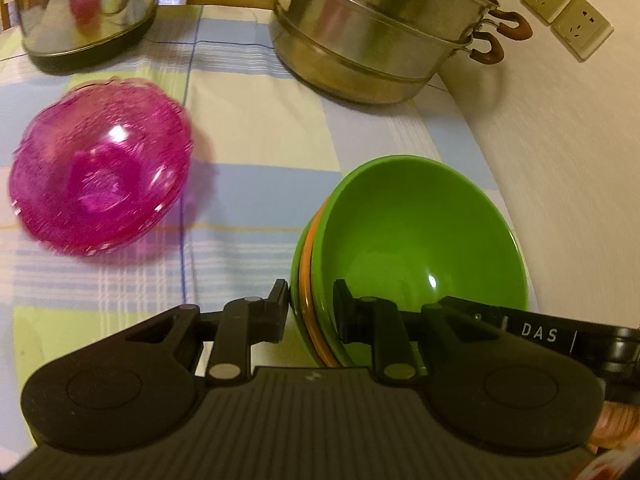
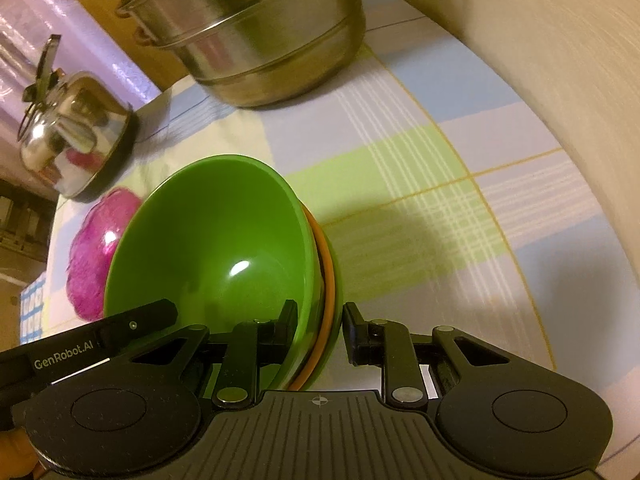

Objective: Organize plates and bowls
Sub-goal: 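Lift the bowl stack with both tools and carry it onto the pink dishes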

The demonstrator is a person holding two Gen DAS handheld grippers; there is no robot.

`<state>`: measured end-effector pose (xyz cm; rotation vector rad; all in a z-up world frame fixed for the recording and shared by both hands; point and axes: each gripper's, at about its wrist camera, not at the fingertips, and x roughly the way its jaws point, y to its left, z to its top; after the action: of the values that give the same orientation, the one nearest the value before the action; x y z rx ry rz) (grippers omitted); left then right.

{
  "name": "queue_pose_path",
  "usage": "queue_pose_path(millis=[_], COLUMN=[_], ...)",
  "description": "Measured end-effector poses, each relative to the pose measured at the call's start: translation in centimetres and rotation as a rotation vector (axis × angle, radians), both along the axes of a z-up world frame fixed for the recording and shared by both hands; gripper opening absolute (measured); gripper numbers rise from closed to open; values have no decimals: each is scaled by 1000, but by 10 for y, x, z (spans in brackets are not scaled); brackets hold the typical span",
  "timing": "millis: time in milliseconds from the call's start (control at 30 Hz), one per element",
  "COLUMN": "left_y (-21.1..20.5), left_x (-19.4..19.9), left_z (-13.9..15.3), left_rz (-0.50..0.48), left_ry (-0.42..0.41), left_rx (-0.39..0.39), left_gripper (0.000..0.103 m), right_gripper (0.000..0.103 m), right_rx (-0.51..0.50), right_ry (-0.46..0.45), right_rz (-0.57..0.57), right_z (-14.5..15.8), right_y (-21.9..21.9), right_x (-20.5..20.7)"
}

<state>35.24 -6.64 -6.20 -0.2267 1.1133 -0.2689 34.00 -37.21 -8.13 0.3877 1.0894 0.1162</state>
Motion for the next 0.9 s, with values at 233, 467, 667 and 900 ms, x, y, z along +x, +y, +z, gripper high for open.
queue_pose_path(millis=[233,467,667,900], left_y=[27,63,97,131], left_x=[-33,-59,-76,-88], left_z=[14,32,40,49], left_rz=[33,87,143,186], left_ry=[-10,-30,-44,-58], left_rx=[2,12,19,24], left_gripper=[20,21,21,21], right_gripper=[24,24,24,24], right_rx=[-8,-2,1,8], right_ry=[-20,-40,-51,-58], right_rz=[32,85,131,179], right_z=[18,34,43,48], right_y=[23,59,93,128], right_x=[-23,-39,-48,-51])
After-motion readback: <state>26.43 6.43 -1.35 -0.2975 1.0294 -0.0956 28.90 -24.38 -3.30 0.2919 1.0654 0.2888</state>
